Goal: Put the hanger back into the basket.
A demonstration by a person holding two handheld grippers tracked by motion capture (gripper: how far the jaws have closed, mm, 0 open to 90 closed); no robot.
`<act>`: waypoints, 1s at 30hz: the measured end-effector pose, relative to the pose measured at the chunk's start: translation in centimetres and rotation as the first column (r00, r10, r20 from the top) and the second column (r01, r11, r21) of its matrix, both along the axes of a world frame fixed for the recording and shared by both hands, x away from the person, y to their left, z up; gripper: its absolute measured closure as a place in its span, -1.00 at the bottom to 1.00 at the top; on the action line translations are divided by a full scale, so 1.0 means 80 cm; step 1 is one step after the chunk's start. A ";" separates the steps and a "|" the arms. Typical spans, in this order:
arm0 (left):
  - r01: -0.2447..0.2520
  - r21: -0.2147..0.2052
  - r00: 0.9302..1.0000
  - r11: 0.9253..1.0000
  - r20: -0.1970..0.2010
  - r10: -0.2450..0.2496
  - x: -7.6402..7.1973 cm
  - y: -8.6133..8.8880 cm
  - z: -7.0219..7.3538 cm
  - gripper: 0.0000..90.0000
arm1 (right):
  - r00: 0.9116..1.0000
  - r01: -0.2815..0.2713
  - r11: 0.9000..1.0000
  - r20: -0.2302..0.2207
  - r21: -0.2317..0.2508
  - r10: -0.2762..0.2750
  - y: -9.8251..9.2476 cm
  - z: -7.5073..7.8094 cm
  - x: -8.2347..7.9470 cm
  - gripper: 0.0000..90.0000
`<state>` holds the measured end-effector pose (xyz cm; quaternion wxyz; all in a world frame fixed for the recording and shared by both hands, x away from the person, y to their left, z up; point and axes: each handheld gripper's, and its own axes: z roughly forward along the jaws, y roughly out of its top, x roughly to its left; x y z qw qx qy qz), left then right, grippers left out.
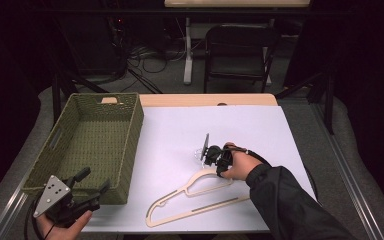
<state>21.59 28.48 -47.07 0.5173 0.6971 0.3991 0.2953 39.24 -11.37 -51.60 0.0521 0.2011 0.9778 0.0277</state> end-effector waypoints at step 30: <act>0.021 0.011 1.000 1.000 0.015 -0.021 -0.005 -0.008 0.008 -0.45 | 0.978 -0.076 0.996 0.201 0.054 0.064 -0.008 0.033 -0.027 0.70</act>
